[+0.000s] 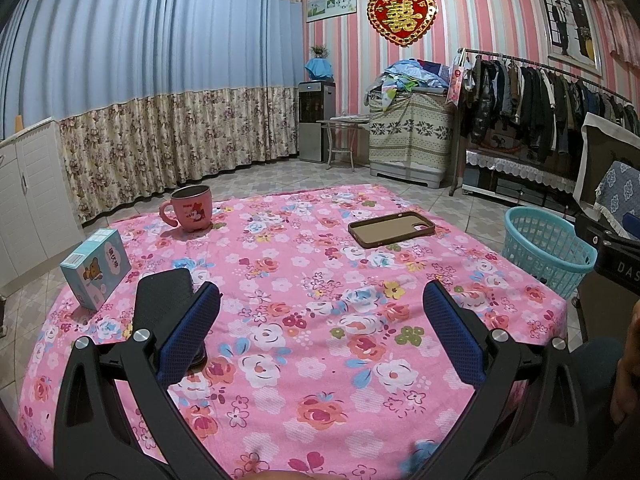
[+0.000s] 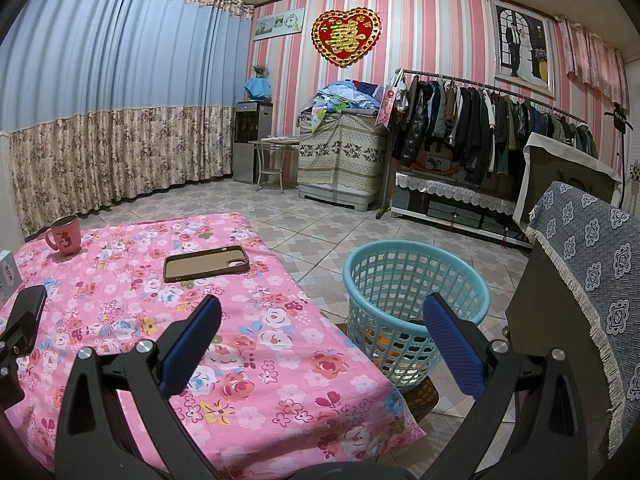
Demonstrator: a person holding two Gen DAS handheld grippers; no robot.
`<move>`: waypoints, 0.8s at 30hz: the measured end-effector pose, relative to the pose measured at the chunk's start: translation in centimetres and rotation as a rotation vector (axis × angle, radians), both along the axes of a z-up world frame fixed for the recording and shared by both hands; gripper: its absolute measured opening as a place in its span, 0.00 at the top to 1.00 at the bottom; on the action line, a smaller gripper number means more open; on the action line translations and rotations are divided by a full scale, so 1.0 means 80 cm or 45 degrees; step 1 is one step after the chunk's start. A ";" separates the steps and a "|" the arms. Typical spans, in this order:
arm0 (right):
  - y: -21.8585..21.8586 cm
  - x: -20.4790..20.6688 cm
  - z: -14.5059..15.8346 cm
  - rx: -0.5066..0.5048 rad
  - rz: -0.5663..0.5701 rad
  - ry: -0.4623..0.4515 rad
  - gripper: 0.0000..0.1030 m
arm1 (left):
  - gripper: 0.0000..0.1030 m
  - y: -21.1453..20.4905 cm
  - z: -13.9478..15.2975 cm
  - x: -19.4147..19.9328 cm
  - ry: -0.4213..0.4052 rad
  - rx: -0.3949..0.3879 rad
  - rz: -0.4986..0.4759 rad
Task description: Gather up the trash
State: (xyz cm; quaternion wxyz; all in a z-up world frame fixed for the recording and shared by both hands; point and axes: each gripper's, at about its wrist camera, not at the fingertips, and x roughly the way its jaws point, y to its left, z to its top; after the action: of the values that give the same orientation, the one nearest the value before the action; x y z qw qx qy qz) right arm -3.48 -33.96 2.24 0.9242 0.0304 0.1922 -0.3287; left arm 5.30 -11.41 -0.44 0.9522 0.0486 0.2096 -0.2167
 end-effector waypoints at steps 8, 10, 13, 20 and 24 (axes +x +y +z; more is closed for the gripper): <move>0.000 0.000 0.000 0.000 -0.001 0.000 0.04 | 0.05 0.000 0.000 -0.001 -0.001 0.000 -0.001; 0.000 0.000 0.000 0.000 0.000 0.000 0.04 | 0.05 0.000 0.000 0.000 -0.001 0.001 -0.001; 0.000 0.000 0.000 -0.001 0.000 0.000 0.04 | 0.05 0.000 0.000 0.000 -0.001 0.000 -0.001; 0.000 0.000 0.000 0.000 0.000 0.000 0.04 | 0.05 0.000 0.000 -0.001 -0.002 0.001 0.000; 0.000 0.000 0.000 0.000 -0.001 0.000 0.04 | 0.05 0.002 0.001 0.000 -0.003 0.003 0.006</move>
State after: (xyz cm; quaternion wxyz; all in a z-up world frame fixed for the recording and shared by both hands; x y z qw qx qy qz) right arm -3.49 -33.93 2.21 0.9241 0.0303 0.1921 -0.3290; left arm 5.33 -11.26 -0.34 0.9529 0.0494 0.2087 -0.2142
